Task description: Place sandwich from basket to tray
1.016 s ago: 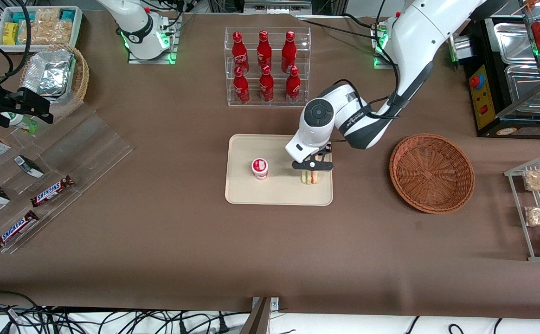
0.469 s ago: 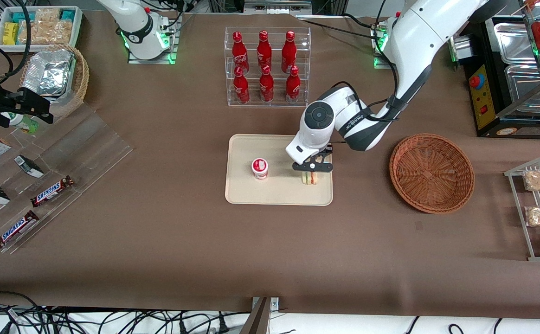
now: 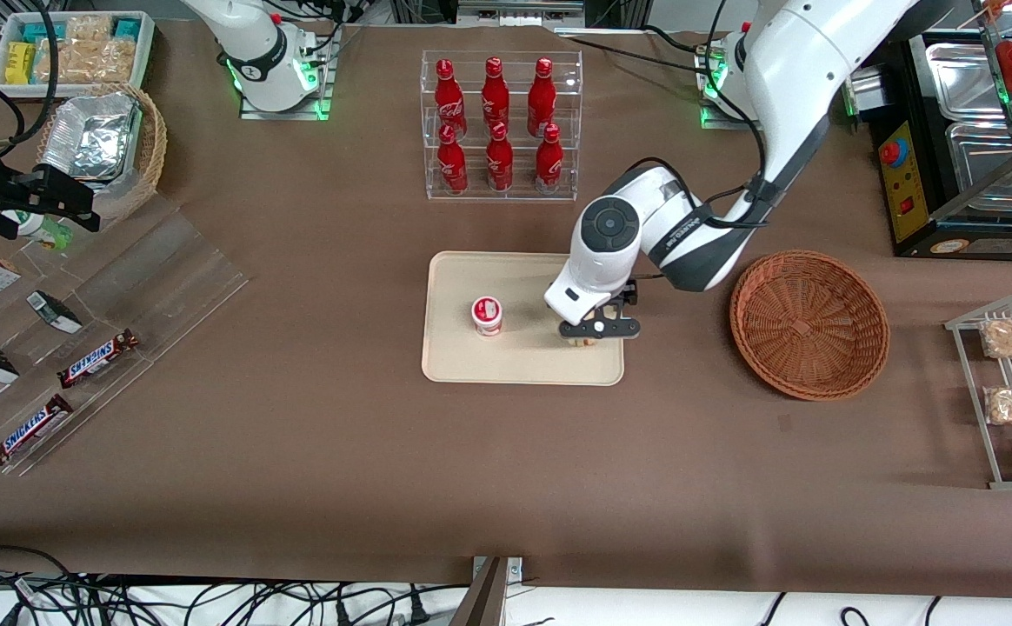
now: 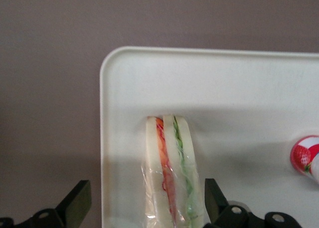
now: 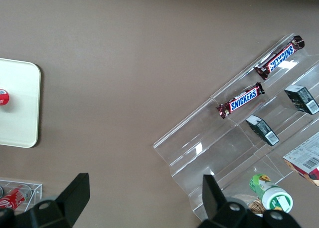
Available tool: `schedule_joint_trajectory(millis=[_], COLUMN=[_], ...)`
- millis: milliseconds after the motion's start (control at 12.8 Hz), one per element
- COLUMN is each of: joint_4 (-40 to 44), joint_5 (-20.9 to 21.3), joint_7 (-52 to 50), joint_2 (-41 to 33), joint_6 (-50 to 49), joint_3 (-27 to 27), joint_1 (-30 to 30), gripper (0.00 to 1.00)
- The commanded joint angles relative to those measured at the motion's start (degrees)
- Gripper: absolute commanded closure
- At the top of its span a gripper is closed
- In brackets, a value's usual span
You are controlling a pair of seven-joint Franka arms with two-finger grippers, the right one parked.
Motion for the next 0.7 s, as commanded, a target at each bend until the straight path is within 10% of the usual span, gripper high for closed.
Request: schedule_joint_trajectory(millis=[0,625], joint_4=[5.7,12.2], joint_5=[-2.1,-4.8], joint_7=[-0.7,-0.1], joint_2=[-2.4,-11.4], joint_6=[-5.6,-17.0], joint_3=[-0.2,-0.4], joint_1=[1.3,10.0], gripper=[0.00,0.00])
